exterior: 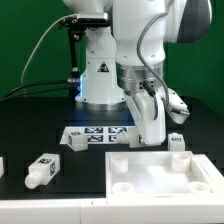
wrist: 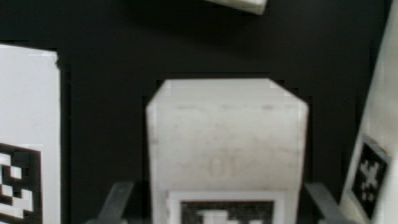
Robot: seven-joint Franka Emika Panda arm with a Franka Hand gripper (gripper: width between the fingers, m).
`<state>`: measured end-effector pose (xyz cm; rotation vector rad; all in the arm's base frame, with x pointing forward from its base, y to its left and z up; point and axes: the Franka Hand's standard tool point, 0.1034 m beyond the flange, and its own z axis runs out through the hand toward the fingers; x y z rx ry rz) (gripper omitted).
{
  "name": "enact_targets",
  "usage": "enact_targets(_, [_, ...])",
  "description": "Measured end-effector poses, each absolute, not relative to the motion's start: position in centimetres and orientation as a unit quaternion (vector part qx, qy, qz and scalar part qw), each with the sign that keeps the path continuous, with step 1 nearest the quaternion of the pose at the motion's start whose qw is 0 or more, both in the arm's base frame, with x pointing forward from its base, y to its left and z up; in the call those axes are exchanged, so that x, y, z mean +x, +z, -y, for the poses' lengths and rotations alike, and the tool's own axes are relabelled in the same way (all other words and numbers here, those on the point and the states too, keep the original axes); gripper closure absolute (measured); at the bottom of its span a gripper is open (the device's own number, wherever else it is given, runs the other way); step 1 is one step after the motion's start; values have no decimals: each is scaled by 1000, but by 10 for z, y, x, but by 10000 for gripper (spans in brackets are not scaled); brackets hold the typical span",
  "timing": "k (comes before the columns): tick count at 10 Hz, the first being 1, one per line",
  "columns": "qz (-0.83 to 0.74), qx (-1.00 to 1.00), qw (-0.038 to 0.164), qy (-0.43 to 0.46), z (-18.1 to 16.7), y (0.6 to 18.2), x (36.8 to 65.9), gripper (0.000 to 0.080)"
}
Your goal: Assemble square table
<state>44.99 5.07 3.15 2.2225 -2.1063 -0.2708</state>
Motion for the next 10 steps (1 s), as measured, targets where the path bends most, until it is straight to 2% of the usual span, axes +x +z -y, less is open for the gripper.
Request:
enact_targets(3, [698, 711, 47, -69, -49, 9, 429, 533])
enact_targets(4, [701, 710, 42, -59, -50, 7, 429, 533])
enact_targets(5, [710, 702, 28, -38, -53, 7, 431, 533])
enact_targets(7, [704, 709, 26, -40, -55, 6, 430, 533])
enact_targets(9, [700, 712, 26, -40, -55, 6, 430, 228])
enact_targets(10, [697, 715, 26, -40, -56, 5, 429, 228])
